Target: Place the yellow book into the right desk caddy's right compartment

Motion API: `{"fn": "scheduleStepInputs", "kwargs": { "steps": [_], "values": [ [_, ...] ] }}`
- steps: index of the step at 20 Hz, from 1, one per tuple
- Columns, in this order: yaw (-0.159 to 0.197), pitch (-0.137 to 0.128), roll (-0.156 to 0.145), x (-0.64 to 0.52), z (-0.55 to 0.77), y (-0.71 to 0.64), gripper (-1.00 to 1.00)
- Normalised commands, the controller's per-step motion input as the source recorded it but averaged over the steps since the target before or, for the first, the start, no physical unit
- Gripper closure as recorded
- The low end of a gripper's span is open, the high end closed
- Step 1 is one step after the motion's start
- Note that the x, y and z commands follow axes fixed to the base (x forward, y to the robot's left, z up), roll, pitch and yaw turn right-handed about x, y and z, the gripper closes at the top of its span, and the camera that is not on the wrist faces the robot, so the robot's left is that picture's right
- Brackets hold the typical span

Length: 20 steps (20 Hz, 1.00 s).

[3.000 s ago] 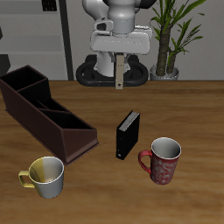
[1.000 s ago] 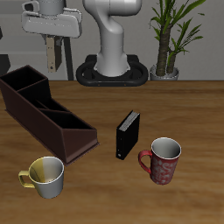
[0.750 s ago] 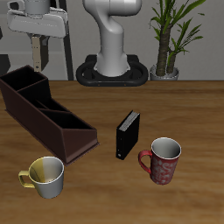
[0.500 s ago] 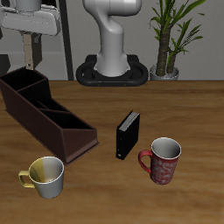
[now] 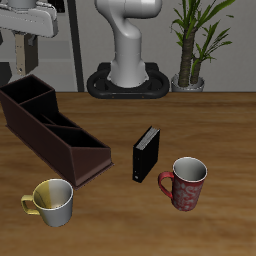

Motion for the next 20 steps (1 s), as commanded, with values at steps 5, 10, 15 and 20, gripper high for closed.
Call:
{"fn": "scheduleStepInputs", "kwargs": {
  "steps": [5,10,15,20],
  "values": [
    [-0.031,-0.051,-0.081,-0.21,0.02,-0.16,1.00],
    [0.150,-0.025,-0.036,-0.06,-0.04,-0.06,1.00],
    [0.273,-0.012,-0.066,0.05,-0.17,-0.27,1.00],
    [0.032,0.053,-0.085,0.09,-0.21,-0.32,1.00]
  ]
}}
